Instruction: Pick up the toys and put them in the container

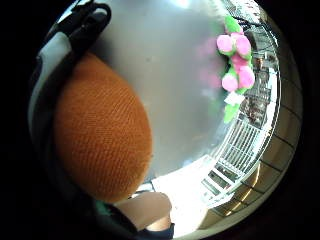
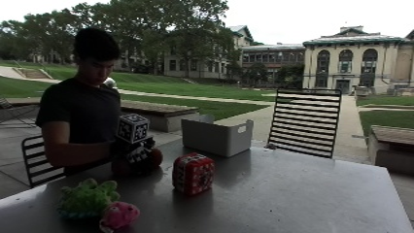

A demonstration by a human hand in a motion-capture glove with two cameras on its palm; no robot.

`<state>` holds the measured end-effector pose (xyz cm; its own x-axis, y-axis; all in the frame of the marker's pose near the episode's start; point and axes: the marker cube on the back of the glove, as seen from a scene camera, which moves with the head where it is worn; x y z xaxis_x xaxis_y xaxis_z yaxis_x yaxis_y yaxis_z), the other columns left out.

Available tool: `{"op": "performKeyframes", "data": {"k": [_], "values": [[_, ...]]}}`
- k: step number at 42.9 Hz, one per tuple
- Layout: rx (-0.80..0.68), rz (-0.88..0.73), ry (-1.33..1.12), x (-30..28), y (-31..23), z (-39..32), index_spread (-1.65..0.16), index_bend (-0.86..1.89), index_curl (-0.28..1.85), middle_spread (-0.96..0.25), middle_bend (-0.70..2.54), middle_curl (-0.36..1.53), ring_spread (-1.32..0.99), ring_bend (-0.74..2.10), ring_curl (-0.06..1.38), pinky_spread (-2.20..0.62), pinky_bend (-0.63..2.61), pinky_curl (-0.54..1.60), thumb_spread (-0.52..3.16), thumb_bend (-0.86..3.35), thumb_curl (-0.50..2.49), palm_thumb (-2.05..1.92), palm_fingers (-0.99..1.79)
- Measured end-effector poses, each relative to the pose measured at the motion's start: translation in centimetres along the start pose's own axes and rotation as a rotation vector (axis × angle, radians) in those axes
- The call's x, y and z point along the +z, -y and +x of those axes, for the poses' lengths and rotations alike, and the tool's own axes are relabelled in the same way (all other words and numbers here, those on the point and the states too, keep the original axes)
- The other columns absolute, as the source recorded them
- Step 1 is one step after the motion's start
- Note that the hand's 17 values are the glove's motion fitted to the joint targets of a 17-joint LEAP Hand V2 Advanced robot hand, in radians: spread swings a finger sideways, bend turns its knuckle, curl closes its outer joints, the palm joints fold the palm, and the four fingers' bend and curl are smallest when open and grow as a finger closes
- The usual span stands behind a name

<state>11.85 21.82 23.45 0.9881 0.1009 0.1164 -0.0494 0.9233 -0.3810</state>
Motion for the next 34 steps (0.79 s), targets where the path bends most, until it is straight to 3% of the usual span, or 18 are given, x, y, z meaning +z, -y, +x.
{"op": "performKeyframes", "data": {"k": [2, 5, 6, 7, 10, 15, 17, 22, 34], "values": [[-0.002, 0.022, -0.006, 0.0, -0.3, -0.4, -0.18, 0.74, 0.57, -0.14, 0.23, 0.35, -0.35, 0.54, 0.24, -0.27, 0.56, 0.33, 1.37, 0.44, 0.41, 0.76, 1.03], [-0.016, 0.076, -0.039, -0.2, -0.7, -0.9, -0.16, 0.73, 0.61, -0.15, 0.35, 0.39, -0.36, 0.69, 0.30, -0.32, 0.56, 0.34, 1.39, 0.52, 0.46, 0.88, 1.28], [-0.021, 0.096, -0.056, -0.5, -0.5, -0.7, -0.16, 0.75, 0.63, -0.15, 0.32, 0.39, -0.37, 0.64, 0.28, -0.33, 0.60, 0.36, 1.38, 0.51, 0.46, 0.87, 1.16], [-0.026, 0.114, -0.070, -0.8, -0.3, -0.5, -0.16, 0.72, 0.63, -0.15, 0.41, 0.42, -0.36, 0.75, 0.33, -0.35, 0.55, 0.34, 1.41, 0.56, 0.48, 0.92, 1.33], [-0.028, 0.141, -0.080, -1.5, 0.1, -0.3, -0.15, 0.72, 0.65, -0.17, 0.58, 0.46, -0.37, 0.81, 0.34, -0.38, 0.52, 0.35, 1.51, 0.64, 0.51, 0.98, 1.39], [-0.032, 0.152, -0.009, -3.6, 0.9, -0.4, -0.16, 0.66, 0.67, -0.16, 0.70, 0.49, -0.35, 0.86, 0.36, -0.41, 0.58, 0.36, 1.51, 0.68, 0.57, 1.02, 1.30], [-0.033, 0.178, 0.012, -5.2, 1.3, -0.5, -0.17, 0.49, 0.66, -0.14, 0.77, 0.51, -0.31, 0.98, 0.40, -0.42, 0.61, 0.37, 1.44, 0.61, 0.57, 0.95, 1.26], [-0.031, 0.255, 0.025, -9.7, 1.8, -1.9, -0.21, 0.31, 0.68, -0.22, 0.90, 0.55, -0.36, 1.14, 0.45, -0.45, 0.66, 0.39, 1.24, 0.38, 0.57, 0.68, 1.20], [-0.139, 0.409, -0.009, -22.3, 5.0, -7.2, -0.29, 0.17, 0.77, -0.30, 0.99, 0.61, -0.38, 1.24, 0.50, -0.47, 0.73, 0.40, 0.98, 0.26, 0.69, 0.60, 1.14]]}}
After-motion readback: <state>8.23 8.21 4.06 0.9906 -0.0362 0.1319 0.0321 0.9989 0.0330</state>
